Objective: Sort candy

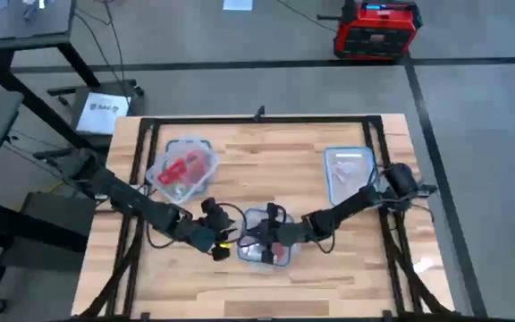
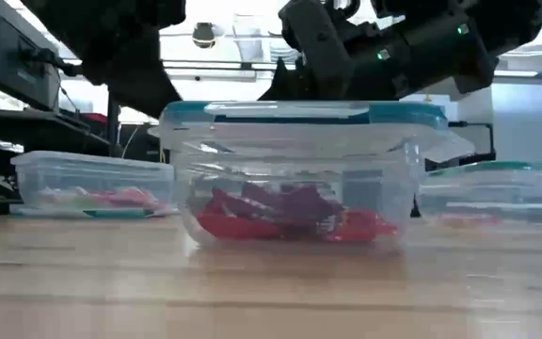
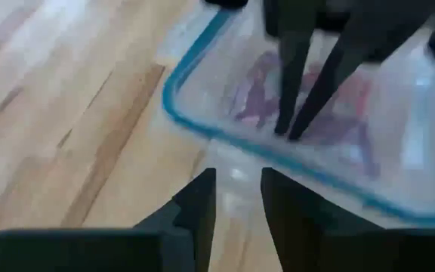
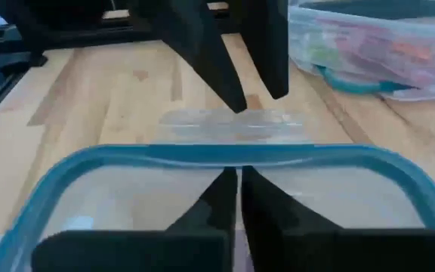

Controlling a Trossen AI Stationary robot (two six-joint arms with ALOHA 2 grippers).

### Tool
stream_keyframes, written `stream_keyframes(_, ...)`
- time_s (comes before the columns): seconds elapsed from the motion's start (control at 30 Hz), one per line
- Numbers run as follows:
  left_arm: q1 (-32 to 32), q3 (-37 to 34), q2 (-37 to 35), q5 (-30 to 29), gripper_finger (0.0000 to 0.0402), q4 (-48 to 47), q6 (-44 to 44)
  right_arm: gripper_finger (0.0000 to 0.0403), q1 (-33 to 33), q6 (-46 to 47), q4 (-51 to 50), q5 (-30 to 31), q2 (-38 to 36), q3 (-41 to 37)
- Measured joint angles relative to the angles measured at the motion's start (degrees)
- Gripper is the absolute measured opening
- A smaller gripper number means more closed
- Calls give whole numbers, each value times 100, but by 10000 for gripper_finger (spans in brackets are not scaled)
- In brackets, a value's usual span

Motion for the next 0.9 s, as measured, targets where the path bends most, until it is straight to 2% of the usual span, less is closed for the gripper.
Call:
stream_keyframes(0.2, 27, 0, 39, 59, 93, 82, 24, 0, -1, 0, -35, -71, 6, -6)
stream_keyframes(0.33, 153, 7, 496, 385, 93, 309, 83, 0, -39, 1, -35, -115, 9, -12)
stream_keyframes(0.47, 169, 13, 948, 390, 93, 607, 84, 0, -56, -53, -86, -156, 0, -24)
stream_keyframes(0.57, 215, -17, 1157, 621, 93, 663, 87, 0, -53, 12, -29, -278, 11, -15)
stream_keyframes(0.77, 259, -17, 1271, 782, 93, 1443, 386, 0, -46, -34, -82, -304, 7, -27)
stream_keyframes(0.9, 341, 7, 1257, 850, 93, 1486, 413, 0, -45, -12, -109, -299, 4, -26)
